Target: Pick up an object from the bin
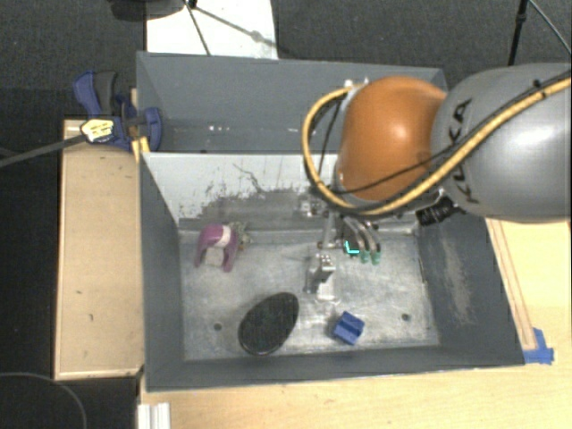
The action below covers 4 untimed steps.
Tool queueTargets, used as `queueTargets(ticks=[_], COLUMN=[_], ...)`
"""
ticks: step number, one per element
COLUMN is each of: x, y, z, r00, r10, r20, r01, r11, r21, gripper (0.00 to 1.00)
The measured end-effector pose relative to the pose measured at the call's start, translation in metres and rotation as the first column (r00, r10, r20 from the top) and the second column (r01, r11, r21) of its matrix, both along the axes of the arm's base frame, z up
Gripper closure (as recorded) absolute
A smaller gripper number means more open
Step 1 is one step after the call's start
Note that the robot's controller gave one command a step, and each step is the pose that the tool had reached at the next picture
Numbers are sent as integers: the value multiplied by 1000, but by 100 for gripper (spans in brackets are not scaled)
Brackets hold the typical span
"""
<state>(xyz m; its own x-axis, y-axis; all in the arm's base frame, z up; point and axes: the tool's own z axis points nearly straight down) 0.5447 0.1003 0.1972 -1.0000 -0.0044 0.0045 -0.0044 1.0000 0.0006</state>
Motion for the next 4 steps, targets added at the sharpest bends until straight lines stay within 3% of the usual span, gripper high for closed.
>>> queueTargets(ticks=[1, 2, 3, 4], x=[-50, -43, -37, -42], y=[43, 70, 80, 99], z=[-128, -96, -97, -127], r00=[968, 900, 708, 485], r10=[249, 435, 706, 875], r20=[3, 11, 10, 6], r01=[-249, -435, -706, -875], r11=[968, 900, 708, 485], r21=[0, 0, -1, 0], gripper=[0, 0, 0, 0])
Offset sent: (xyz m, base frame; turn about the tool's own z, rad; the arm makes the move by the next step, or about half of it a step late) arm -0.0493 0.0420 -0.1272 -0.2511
